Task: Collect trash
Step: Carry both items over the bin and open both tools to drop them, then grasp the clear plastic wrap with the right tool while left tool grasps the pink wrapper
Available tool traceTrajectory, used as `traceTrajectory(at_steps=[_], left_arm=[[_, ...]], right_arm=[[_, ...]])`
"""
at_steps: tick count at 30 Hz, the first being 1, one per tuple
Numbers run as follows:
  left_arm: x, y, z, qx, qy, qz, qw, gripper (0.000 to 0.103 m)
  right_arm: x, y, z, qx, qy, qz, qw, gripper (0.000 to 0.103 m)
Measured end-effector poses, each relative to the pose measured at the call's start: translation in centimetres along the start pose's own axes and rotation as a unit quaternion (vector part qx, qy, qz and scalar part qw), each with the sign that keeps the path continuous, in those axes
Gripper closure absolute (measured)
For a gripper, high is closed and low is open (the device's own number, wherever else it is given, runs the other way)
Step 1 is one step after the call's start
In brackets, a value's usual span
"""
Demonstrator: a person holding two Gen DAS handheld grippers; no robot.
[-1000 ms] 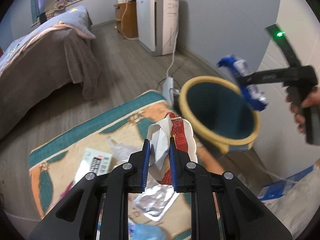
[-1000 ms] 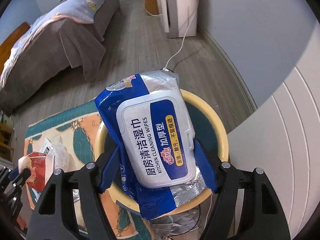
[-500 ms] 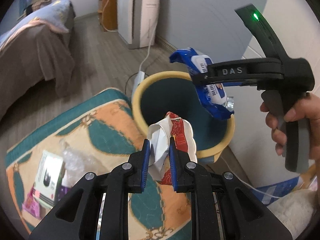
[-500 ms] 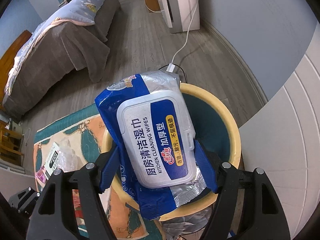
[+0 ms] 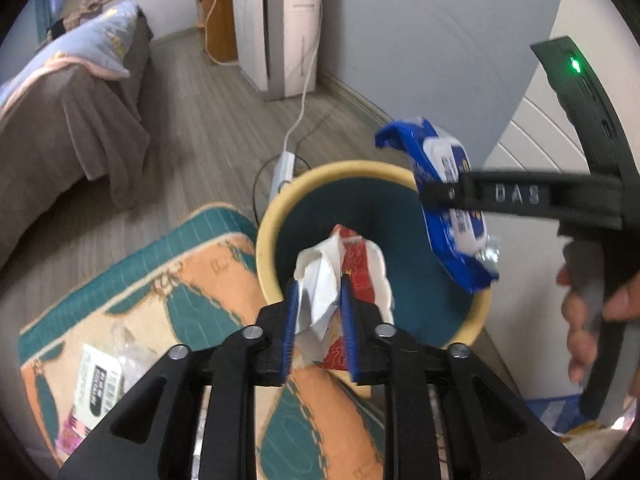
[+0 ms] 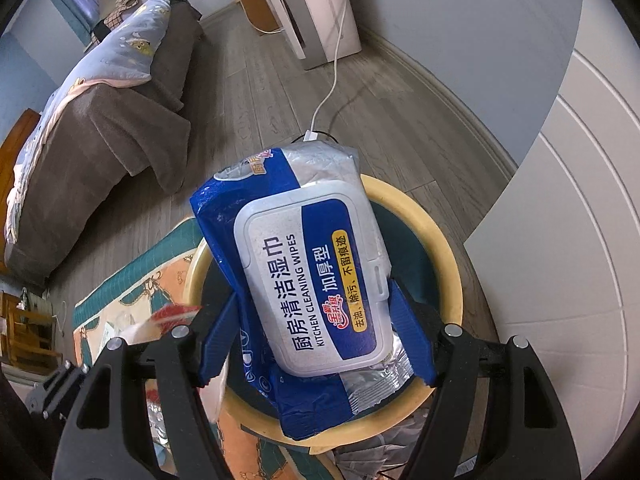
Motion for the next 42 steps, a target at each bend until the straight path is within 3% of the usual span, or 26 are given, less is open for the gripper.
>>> traceTrajectory(at_steps=[1, 8, 10, 12, 18, 26, 33, 36, 38, 42], left_arm=[[-0.2, 0.3, 0.1, 0.0, 0.005, 0.006, 1.0, 0.064], [-0.8, -0.1, -1.0, -0.016, 0.014, 0.024, 0.9995, 0.031], [-1.1, -0.9, -1.6, -0.03, 0.017, 0.027, 0.9991, 0.017], [-1.2, -1.5, -2.4, -0.043, 0.025, 0.025, 0.9985, 0.012], [-2.6, -3.6, -5.4, -0.053, 0.057, 0.015, 0.9969, 0.011], [-8.0, -5.5, -10.9, -0.051, 0.109, 0.021, 0.9925, 0.009], [-12.4, -9.6, -16.4, -0.046, 0.177, 0.042, 0.9822, 0.007], [-12.4, -10.8, -18.9, -0.084, 0.184, 0.029, 0.9789, 0.007], [-13.2, -11.0, -20.2, -0.104, 0.178, 0.042, 0.9777, 0.007], [-13.9, -12.0, -21.6, -0.116, 0.164, 0.043, 0.9785, 0.007]], right_arm=[[0.1, 0.0, 0.0, -0.001, 0.001, -0.001, 1.0, 0.031], [0.0, 0.2, -0.8, -0.014, 0.007, 0.007, 1.0, 0.015], [-0.1, 0.2, -0.9, -0.014, 0.009, 0.009, 1.0, 0.011], [-0.1, 0.2, -1.0, -0.013, 0.01, 0.009, 1.0, 0.006], [0.2, 0.1, -1.8, -0.019, 0.01, 0.0, 1.0, 0.006], [0.0, -0.8, -5.8, -0.06, 0.008, -0.005, 0.998, 0.006], [-0.3, -2.1, -10.7, -0.103, 0.005, -0.004, 0.995, 0.006], [0.5, -3.4, -12.8, -0.116, 0.006, -0.022, 0.993, 0.006], [1.0, -4.4, -14.6, -0.119, 0.012, -0.035, 0.992, 0.006], [1.5, -6.1, -18.2, -0.139, 0.027, -0.045, 0.989, 0.006]])
Point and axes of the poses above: each gripper's, at about its wrist camera, not at the fingertips, and x roughly the way its jaws point, z to its right, y to its top, the point moved 5 cm from there along x, roughly the way its jaws point, and after that the axes turned 2 degrees about -z, right-handed, at the moved point
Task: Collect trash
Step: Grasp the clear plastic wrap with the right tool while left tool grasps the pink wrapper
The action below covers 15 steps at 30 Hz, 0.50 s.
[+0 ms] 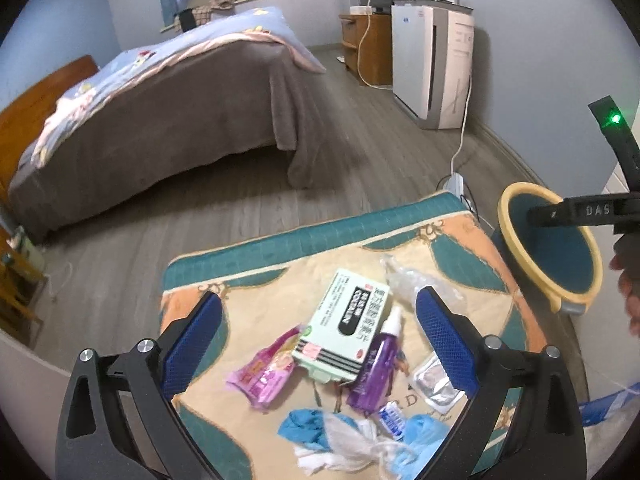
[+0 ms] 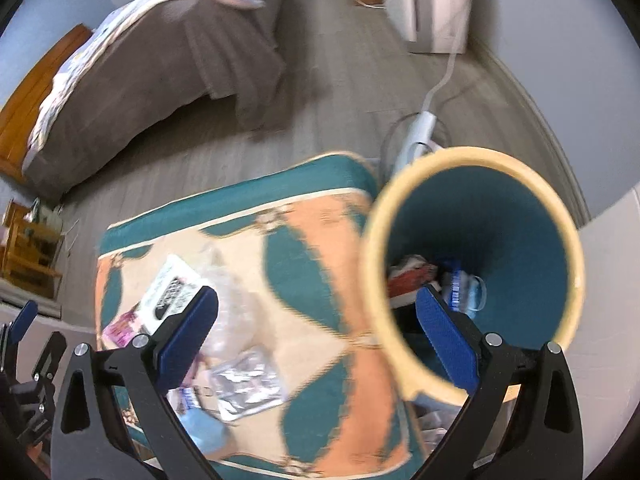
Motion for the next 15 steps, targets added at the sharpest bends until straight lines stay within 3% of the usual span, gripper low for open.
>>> traceTrajectory(at_steps=[7, 15], left_arm=[[1.2, -1.0, -4.1, -0.014, -0.001, -0.027, 0.9995, 0.007], [4.7, -2.1, -9.2, -0.086, -0.012, -0.072, 0.9936, 0.007]], right_arm=[[3.1, -1.2, -4.9, -0.038, -0.004, -0.029, 0.999, 0.006], [7.2, -1.5, -7.2, -0.043, -0.008, -0.066, 0.997, 0.006]])
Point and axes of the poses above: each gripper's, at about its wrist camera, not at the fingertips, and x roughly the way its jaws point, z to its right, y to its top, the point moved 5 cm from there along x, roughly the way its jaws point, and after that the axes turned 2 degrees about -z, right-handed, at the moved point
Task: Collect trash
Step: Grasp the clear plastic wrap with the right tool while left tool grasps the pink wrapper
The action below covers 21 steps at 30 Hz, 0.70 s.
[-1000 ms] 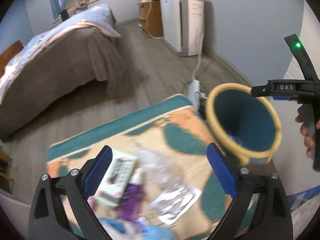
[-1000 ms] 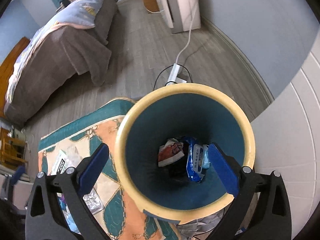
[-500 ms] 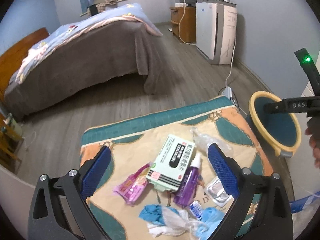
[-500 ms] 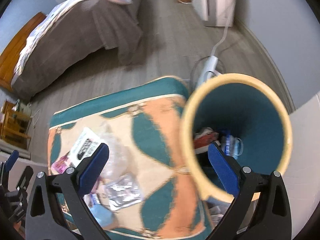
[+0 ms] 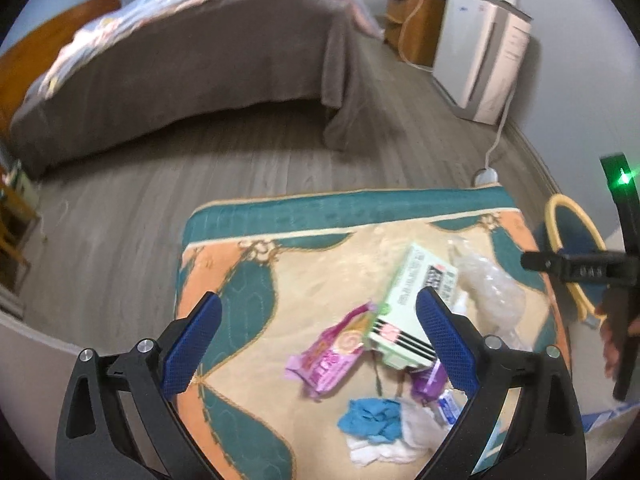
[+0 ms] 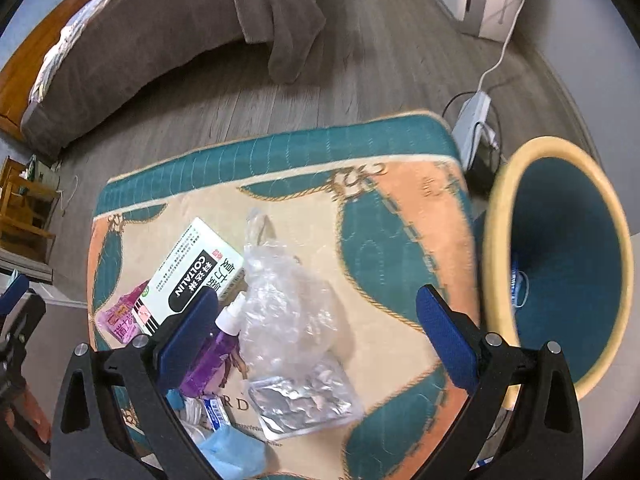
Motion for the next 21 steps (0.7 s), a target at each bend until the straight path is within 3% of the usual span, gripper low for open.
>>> traceTrajectory(at_steps=[7, 14, 17, 21], left_arm=[[5.7, -2.3, -1.7, -0.026, -0.015, -0.086, 0.9958, 0.009], [9.5, -4.7, -1.9, -0.037, -0.031, -0.166, 0.985, 0.017], [10.3, -5.4, -1.5, -0.032, -0.042, -0.189, 0.9805, 0.031], [10.3, -5.8, -1.1, -0.032, -0.063, -0.201, 0.977, 0.066]], right_arm=[[2.6, 0.3, -1.0, -0.038, -0.028, -0.021, 0.999, 0.007], [5.0, -0.6, -1.7, -0.06, -0.027, -0.059, 0.996, 0.023], [5.5, -0.7, -1.6, -0.059, -0.018, -0.07, 0.996, 0.037], [5.3, -0.4, -1.6, -0.05, -0.003, -0.07, 0.996, 0.057]])
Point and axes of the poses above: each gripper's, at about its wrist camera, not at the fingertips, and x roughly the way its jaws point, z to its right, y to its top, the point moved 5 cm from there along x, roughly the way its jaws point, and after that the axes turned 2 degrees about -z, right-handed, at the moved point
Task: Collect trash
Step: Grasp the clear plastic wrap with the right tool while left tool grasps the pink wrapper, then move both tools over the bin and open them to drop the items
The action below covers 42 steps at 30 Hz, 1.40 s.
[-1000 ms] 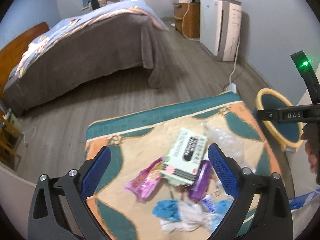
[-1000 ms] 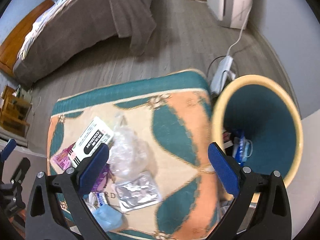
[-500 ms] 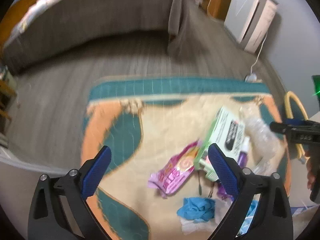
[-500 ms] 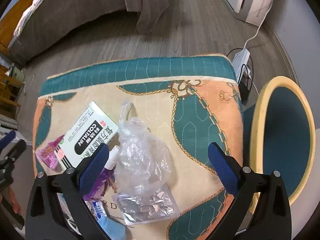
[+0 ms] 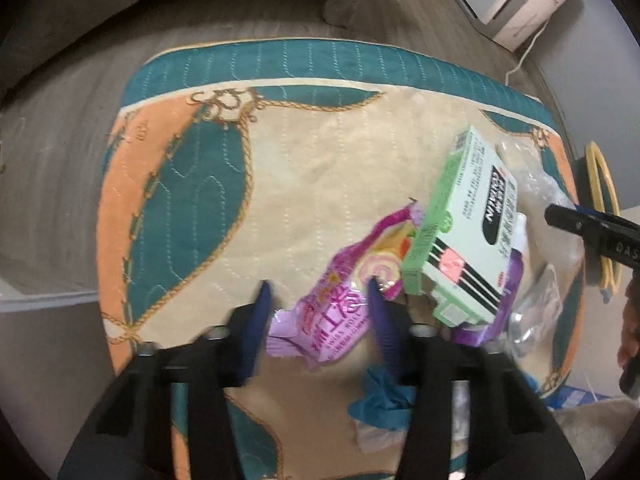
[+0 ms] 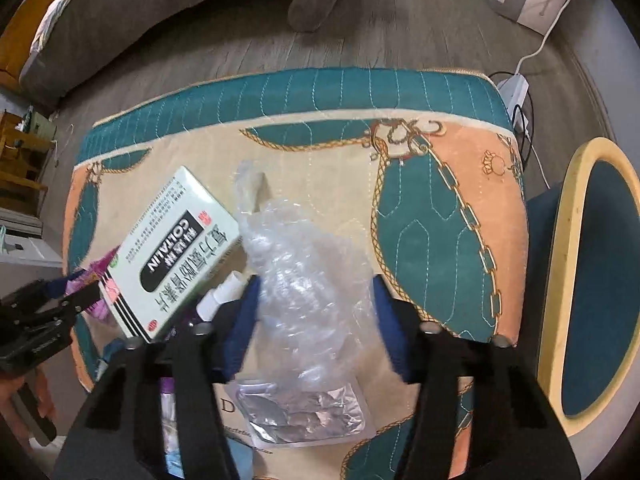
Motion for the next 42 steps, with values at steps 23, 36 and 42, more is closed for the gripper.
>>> traceTrajectory(at_steps=[23, 36, 42], left_arm=[[-13.0, 1.8, 3.5, 0.062, 0.035, 0.183, 0.9806, 0.094], [-15.7, 2.1, 7.4, 0.082, 0.011, 0.241, 0.9669, 0.094], [-14.6, 2.7, 10.3, 0.105, 0.002, 0.235, 0.9663, 0.094]], right_arm=[[-6.5, 0.2, -0.5, 0.0, 0.028, 0.082, 0.996, 0.067], [-10.2, -0.4, 1.4, 0.009, 0.037, 0.125, 0.991, 0.067], [-11.2, -0.9, 3.8, 0.021, 0.034, 0.132, 0.99, 0.067]])
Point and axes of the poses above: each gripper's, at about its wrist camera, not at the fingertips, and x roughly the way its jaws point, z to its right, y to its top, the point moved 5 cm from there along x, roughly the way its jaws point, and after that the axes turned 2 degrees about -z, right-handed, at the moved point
